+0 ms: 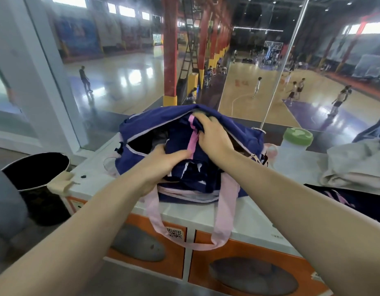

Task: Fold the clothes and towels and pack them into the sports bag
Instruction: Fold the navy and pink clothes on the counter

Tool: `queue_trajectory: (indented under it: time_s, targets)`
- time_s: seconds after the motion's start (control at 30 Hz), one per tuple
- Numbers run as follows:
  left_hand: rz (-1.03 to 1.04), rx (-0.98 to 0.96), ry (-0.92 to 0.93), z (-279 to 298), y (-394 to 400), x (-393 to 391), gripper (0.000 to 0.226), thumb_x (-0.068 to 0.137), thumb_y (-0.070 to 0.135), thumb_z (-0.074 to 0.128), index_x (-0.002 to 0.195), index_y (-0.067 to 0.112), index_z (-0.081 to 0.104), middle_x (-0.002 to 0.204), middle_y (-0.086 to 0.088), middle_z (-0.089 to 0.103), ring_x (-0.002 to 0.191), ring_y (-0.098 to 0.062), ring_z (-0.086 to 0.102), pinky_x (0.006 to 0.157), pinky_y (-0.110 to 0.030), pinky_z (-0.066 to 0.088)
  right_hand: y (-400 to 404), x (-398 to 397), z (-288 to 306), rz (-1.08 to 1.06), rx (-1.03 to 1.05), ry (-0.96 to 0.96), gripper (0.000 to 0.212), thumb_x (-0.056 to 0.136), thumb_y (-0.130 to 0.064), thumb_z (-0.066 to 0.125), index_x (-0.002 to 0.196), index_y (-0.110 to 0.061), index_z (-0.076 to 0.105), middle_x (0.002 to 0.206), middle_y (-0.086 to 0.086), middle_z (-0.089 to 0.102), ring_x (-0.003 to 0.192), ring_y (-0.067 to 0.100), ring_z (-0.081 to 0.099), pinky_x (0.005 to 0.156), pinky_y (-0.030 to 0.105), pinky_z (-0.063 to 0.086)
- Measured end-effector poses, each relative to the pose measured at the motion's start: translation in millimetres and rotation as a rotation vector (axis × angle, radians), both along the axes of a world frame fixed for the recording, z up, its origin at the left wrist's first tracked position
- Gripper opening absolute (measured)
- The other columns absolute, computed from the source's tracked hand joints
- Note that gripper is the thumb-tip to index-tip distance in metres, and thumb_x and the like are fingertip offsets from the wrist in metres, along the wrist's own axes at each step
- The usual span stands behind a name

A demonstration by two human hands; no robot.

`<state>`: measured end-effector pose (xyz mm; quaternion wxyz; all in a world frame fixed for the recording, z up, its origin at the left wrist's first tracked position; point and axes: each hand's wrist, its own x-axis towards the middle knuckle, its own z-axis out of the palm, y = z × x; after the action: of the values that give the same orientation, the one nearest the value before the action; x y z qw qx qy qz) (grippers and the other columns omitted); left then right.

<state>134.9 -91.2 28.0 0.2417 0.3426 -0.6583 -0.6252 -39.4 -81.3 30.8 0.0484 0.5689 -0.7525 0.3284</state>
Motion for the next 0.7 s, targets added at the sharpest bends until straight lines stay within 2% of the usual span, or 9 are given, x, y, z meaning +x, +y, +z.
queue_trajectory:
  time_s: [0.07,0.1,0.2,0.3,0.4,0.47,0.53,0.63,0.7]
  targets:
    - [0.013,-0.145,-0.169,8,-13,4,0.068,0.071,0.061,0.07,0.126,0.024,0.052,0.11,0.002,0.071,0.092,-0.016,0.071,0.08,-0.037,0.059,-14,3,6,0.004,-0.04,-0.083,0.055,0.095,-0.003,0.044,0.145,-0.023,0.041,0.145,0.008,0.046,0.13,0.027,0.046,0.106,0.035,0.037]
    - [-0.014,-0.265,-0.299,12,-17,8,0.066,0.073,0.066,0.065,0.122,0.023,0.052,0.108,0.002,0.07,0.091,-0.017,0.069,0.078,-0.037,0.058,-21,6,7,0.016,-0.04,-0.099,0.053,0.095,-0.003,0.044,0.145,-0.021,0.042,0.145,0.007,0.047,0.131,0.026,0.046,0.107,0.033,0.035]
    - [0.141,-0.903,-0.689,23,-33,22,0.052,0.088,0.063,0.049,0.117,0.02,0.054,0.108,-0.002,0.065,0.093,-0.023,0.062,0.077,-0.035,0.051,-36,17,6,0.065,-0.002,-0.098,0.051,0.095,-0.001,0.043,0.144,-0.016,0.045,0.145,0.007,0.049,0.132,0.026,0.045,0.108,0.028,0.031]
    - [0.311,-1.335,-0.64,29,-61,37,0.036,0.087,0.042,0.061,0.12,0.027,0.059,0.126,-0.003,0.05,0.113,-0.031,0.048,0.087,-0.044,0.044,-47,26,-1,0.079,0.065,-0.151,0.043,0.095,-0.001,0.044,0.136,-0.009,0.052,0.135,0.013,0.057,0.123,0.032,0.052,0.1,0.031,0.038]
    - [0.145,-1.419,-0.698,14,-97,39,0.023,0.082,0.022,0.068,0.104,0.03,0.066,0.14,-0.004,0.045,0.128,-0.032,0.035,0.1,-0.049,0.032,-65,31,-9,0.027,0.103,-0.194,0.034,0.095,-0.003,0.045,0.125,-0.003,0.059,0.124,0.021,0.062,0.114,0.038,0.056,0.092,0.037,0.042]
    - [0.095,-1.478,-0.721,6,-111,38,0.023,0.081,0.009,0.063,0.096,0.027,0.064,0.136,-0.002,0.05,0.125,-0.03,0.039,0.094,-0.045,0.036,-78,32,-13,0.004,0.116,-0.2,0.033,0.095,-0.003,0.044,0.124,-0.001,0.058,0.123,0.022,0.061,0.113,0.038,0.056,0.095,0.039,0.043]
    - [0.086,-1.484,-0.702,7,-119,35,0.019,0.082,0.008,0.06,0.091,0.025,0.064,0.128,0.0,0.056,0.115,-0.03,0.049,0.081,-0.042,0.045,-88,32,-17,-0.025,0.137,-0.208,0.031,0.096,-0.005,0.043,0.124,-0.002,0.057,0.122,0.021,0.06,0.112,0.036,0.054,0.092,0.035,0.041]
    - [0.08,-1.383,-0.665,8,-131,28,0.025,0.089,0.028,0.054,0.112,0.03,0.064,0.132,0.003,0.052,0.112,-0.031,0.054,0.081,-0.048,0.051,-103,28,-23,-0.002,0.199,-0.269,0.031,0.099,-0.008,0.041,0.127,-0.004,0.055,0.122,0.019,0.059,0.109,0.034,0.054,0.081,0.03,0.036]
    - [0.03,-1.38,-0.756,2,-137,23,0.054,0.086,0.041,0.058,0.138,0.031,0.045,0.149,-0.001,0.037,0.123,-0.033,0.045,0.091,-0.05,0.049,-113,25,-28,0.026,0.226,-0.3,0.036,0.098,-0.007,0.041,0.132,-0.009,0.052,0.125,0.017,0.059,0.112,0.033,0.054,0.083,0.028,0.036]
